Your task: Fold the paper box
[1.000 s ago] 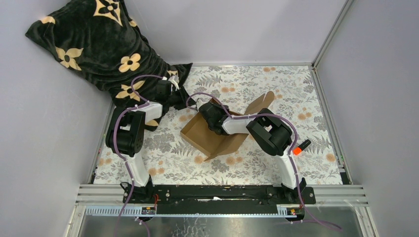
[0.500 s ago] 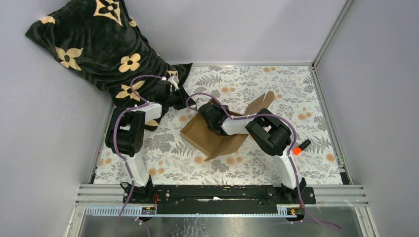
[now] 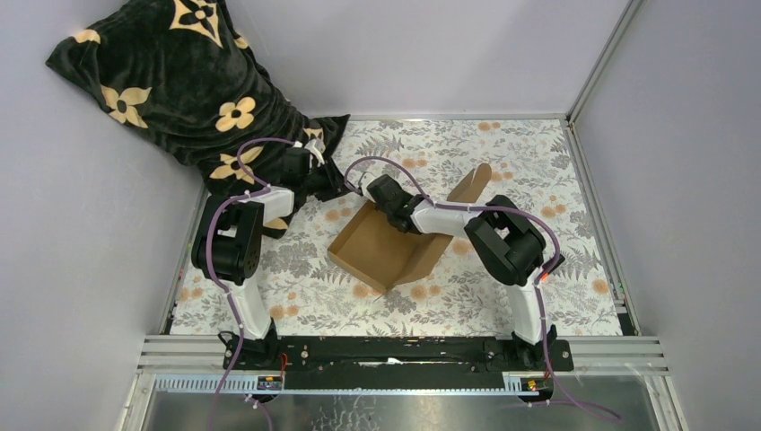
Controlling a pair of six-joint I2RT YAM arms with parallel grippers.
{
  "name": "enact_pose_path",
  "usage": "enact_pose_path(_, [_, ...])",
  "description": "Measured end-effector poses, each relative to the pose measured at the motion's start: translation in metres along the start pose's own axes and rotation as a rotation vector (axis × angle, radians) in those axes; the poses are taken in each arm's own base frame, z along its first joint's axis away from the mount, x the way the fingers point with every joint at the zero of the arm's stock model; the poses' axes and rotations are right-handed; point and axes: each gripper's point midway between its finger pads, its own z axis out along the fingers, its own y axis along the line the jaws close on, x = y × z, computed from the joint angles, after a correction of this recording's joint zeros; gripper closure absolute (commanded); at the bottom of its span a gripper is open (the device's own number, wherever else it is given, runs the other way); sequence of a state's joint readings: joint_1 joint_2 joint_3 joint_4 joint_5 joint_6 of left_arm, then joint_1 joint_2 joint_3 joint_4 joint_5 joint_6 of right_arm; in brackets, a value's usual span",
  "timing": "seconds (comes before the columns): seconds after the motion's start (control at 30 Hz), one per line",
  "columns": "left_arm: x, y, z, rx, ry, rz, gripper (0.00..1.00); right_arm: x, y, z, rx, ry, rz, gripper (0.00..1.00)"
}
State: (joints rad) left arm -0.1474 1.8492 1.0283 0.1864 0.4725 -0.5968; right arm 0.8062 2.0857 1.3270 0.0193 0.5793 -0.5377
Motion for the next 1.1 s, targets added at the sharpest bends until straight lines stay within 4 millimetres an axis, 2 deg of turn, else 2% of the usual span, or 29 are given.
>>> enact_pose_path(0.23, [0.003,0.001,-0.001,0.000,0.006,-0.007,0.54,-0.001,0.020,-0.018,-0.186,-0.010,0.039,0.62])
enact_pose_path(0.4, [0.003,0.000,-0.001,0.001,0.006,-0.010,0.54,0.007,0.036,-0.026,-0.279,0.018,0.051,0.60])
enact_pose_path(0.57, [0.003,-0.001,-0.001,0.004,0.008,-0.016,0.54,0.013,0.042,-0.031,-0.319,0.046,0.046,0.61])
enact_pose_path(0.63, [0.003,-0.001,-0.001,0.004,0.008,-0.017,0.54,0.014,0.043,-0.032,-0.328,0.054,0.043,0.65])
enact_pose_path(0.87, [0.004,-0.001,-0.001,0.006,0.009,-0.018,0.54,0.025,0.041,-0.036,-0.316,0.087,0.031,0.91])
enact_pose_path(1.0, [0.004,-0.001,-0.001,0.006,0.010,-0.018,0.54,0.033,0.037,-0.037,-0.267,0.092,0.029,0.98])
enact_pose_path(1.1, [0.004,-0.001,-0.001,0.006,0.010,-0.019,0.54,0.036,0.035,-0.037,-0.217,0.082,0.013,1.00])
